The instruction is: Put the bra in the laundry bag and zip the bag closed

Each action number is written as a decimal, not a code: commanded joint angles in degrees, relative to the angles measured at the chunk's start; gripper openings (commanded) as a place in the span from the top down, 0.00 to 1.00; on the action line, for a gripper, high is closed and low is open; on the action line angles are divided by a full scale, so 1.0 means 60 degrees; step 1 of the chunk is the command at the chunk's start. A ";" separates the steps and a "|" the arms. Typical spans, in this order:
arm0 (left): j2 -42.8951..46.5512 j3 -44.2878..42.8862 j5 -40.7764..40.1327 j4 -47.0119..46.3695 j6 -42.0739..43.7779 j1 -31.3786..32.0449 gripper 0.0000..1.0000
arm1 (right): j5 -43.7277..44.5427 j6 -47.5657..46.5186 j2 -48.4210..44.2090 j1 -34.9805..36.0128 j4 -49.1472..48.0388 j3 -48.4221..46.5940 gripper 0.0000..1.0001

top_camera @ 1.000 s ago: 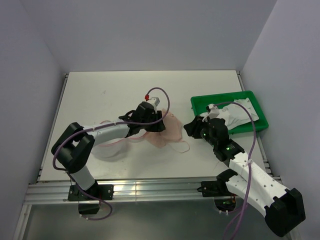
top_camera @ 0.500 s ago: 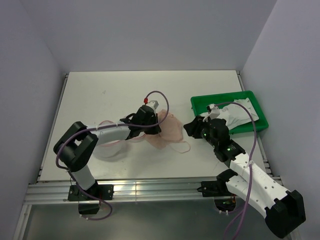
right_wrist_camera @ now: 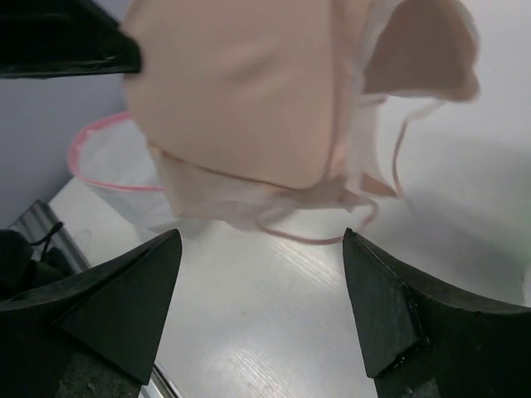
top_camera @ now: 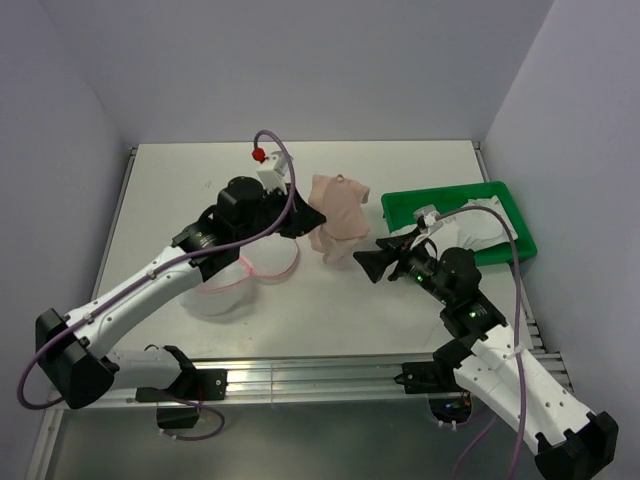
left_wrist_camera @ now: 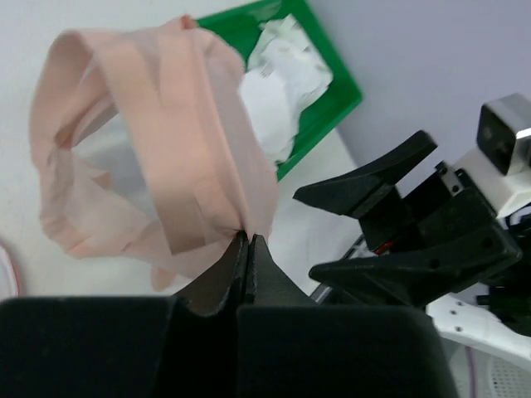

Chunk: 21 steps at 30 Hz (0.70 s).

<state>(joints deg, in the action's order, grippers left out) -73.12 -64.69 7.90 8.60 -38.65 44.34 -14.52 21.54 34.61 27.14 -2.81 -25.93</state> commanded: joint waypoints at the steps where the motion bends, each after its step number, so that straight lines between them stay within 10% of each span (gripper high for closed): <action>1: 0.0307 -0.0542 0.0439 0.1128 -0.0032 -0.0225 1.00 | -0.0889 -0.0995 -0.0392 0.0397 -0.1229 -0.0627 0.14; 8: 0.0673 -0.0893 0.1260 0.0999 -0.0544 -0.0358 1.00 | 0.1446 -0.4580 0.0163 0.2869 -0.0076 -0.2648 0.11; 21: 0.0908 -0.0982 0.2476 0.0486 -0.1438 -0.0724 1.00 | 0.5277 -0.6519 0.1892 0.5643 0.1231 -0.3720 0.05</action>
<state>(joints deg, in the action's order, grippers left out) -69.45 -68.88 18.90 15.42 -45.25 40.36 8.34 -12.86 44.86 60.01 3.07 -45.45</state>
